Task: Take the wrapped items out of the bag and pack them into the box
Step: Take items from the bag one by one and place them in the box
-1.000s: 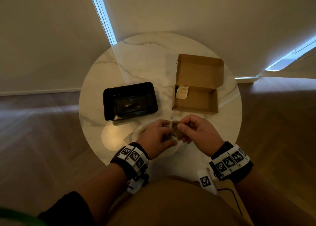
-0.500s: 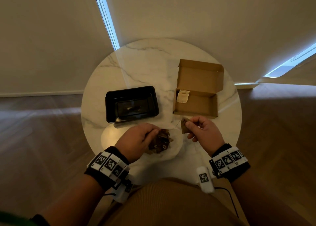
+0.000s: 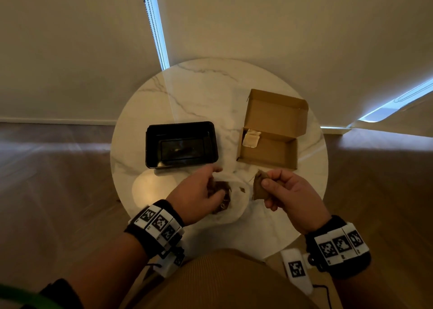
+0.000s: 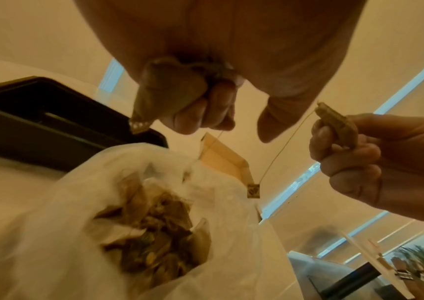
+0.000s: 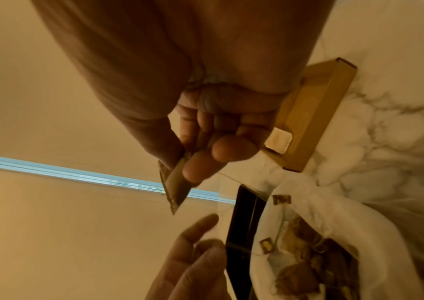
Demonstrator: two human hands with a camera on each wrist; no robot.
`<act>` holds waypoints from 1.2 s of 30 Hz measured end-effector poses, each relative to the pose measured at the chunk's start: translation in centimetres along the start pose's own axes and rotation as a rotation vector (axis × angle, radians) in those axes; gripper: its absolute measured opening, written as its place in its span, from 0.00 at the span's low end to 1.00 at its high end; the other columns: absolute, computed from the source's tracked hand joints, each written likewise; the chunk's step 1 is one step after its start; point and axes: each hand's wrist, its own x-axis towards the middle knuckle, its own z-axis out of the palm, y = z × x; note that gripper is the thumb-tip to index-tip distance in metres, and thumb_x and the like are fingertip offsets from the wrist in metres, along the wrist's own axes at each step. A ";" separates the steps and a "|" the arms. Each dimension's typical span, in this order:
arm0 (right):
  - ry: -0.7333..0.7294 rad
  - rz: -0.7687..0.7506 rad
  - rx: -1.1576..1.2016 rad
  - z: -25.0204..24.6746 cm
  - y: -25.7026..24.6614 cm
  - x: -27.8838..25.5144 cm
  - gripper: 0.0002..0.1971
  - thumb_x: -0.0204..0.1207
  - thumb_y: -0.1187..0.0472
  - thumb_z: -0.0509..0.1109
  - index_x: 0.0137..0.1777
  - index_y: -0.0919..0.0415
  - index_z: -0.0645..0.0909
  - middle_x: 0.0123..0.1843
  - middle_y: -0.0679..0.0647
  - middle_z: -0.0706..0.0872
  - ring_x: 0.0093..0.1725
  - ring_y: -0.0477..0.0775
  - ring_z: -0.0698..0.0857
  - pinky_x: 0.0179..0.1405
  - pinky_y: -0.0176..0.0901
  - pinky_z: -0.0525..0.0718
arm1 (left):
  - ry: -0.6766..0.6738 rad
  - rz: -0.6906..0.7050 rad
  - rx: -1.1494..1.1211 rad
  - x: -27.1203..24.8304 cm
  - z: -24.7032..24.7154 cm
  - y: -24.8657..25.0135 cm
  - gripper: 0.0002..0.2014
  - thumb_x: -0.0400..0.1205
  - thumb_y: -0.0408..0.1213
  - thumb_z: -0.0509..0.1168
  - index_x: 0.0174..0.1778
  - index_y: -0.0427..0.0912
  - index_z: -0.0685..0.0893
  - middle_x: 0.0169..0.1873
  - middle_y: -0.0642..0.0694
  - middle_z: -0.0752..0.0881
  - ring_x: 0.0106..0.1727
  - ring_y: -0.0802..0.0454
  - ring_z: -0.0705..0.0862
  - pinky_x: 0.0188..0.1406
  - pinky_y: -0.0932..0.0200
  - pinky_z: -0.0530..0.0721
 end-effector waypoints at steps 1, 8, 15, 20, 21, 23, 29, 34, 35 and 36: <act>-0.028 0.000 0.012 0.0 -0.5 -0.3 0.09 0.76 0.62 0.74 0.52 0.65 0.83 0.37 0.62 0.89 0.30 0.57 0.85 0.29 0.44 0.81 | -0.003 0.047 0.021 0.1 -0.1 0.7 0.33 0.82 0.51 0.72 0.83 0.57 0.69 0.61 0.55 0.81 0.58 0.59 0.84 0.61 0.57 0.88; -0.191 -0.007 0.178 0.0 -2.8 -0.8 0.29 0.62 0.45 0.88 0.54 0.64 0.84 0.46 0.70 0.90 0.34 0.60 0.89 0.32 0.45 0.88 | -0.159 0.279 0.061 2.4 0.4 4.0 0.23 0.81 0.64 0.59 0.72 0.69 0.79 0.83 0.57 0.66 0.72 0.57 0.80 0.66 0.47 0.88; -0.116 0.010 0.363 0.4 -3.7 -0.1 0.16 0.75 0.54 0.79 0.54 0.65 0.82 0.50 0.68 0.89 0.27 0.54 0.84 0.26 0.41 0.82 | -0.146 0.317 -0.019 2.4 1.3 4.2 0.10 0.88 0.51 0.66 0.56 0.53 0.89 0.49 0.61 0.87 0.46 0.68 0.85 0.50 0.61 0.86; -0.078 0.051 0.401 0.6 -3.8 -0.3 0.07 0.81 0.62 0.65 0.48 0.61 0.84 0.50 0.65 0.90 0.26 0.52 0.82 0.26 0.40 0.81 | -0.206 0.176 -0.086 1.5 0.5 3.8 0.09 0.89 0.47 0.64 0.54 0.50 0.88 0.46 0.55 0.90 0.35 0.67 0.86 0.37 0.65 0.85; -0.075 0.055 0.405 0.6 -3.8 -0.4 0.07 0.81 0.62 0.65 0.47 0.59 0.85 0.49 0.65 0.91 0.26 0.52 0.82 0.26 0.40 0.81 | -0.206 0.151 -0.096 1.3 0.3 3.7 0.08 0.89 0.47 0.64 0.53 0.51 0.87 0.45 0.55 0.90 0.35 0.64 0.87 0.38 0.59 0.89; -0.078 0.059 0.393 0.6 -3.8 -0.6 0.09 0.80 0.62 0.65 0.44 0.58 0.87 0.48 0.65 0.90 0.27 0.52 0.81 0.26 0.39 0.80 | -0.201 0.115 -0.095 1.1 0.2 3.8 0.05 0.89 0.48 0.65 0.52 0.54 0.85 0.43 0.54 0.90 0.37 0.56 0.89 0.41 0.51 0.93; -0.100 0.060 0.343 0.3 -3.7 -1.2 0.08 0.81 0.63 0.66 0.54 0.66 0.82 0.48 0.69 0.90 0.27 0.54 0.81 0.26 0.40 0.81 | -0.045 0.119 0.142 1.5 0.0 4.6 0.26 0.83 0.63 0.67 0.72 0.57 0.70 0.38 0.53 0.87 0.35 0.59 0.87 0.39 0.54 0.91; -0.180 0.049 0.294 0.4 -3.4 -1.7 0.27 0.67 0.49 0.86 0.58 0.67 0.86 0.48 0.71 0.88 0.28 0.56 0.83 0.26 0.41 0.81 | -0.006 0.331 0.233 1.9 -0.2 7.0 0.34 0.87 0.55 0.64 0.87 0.64 0.56 0.42 0.55 0.85 0.39 0.60 0.84 0.42 0.60 0.86; -0.196 0.044 0.285 0.5 -3.4 -1.8 0.29 0.65 0.47 0.87 0.58 0.67 0.86 0.48 0.71 0.88 0.27 0.55 0.82 0.25 0.41 0.81 | -0.011 0.388 0.239 2.1 -0.4 7.2 0.29 0.87 0.52 0.63 0.85 0.63 0.63 0.45 0.54 0.85 0.41 0.59 0.83 0.45 0.59 0.87; -0.207 0.039 0.281 0.6 -3.4 -1.9 0.30 0.64 0.47 0.87 0.59 0.68 0.87 0.47 0.70 0.88 0.27 0.55 0.82 0.25 0.41 0.81 | -0.014 0.440 0.240 2.2 -0.5 7.2 0.22 0.88 0.50 0.61 0.79 0.60 0.73 0.48 0.54 0.85 0.44 0.58 0.83 0.48 0.57 0.87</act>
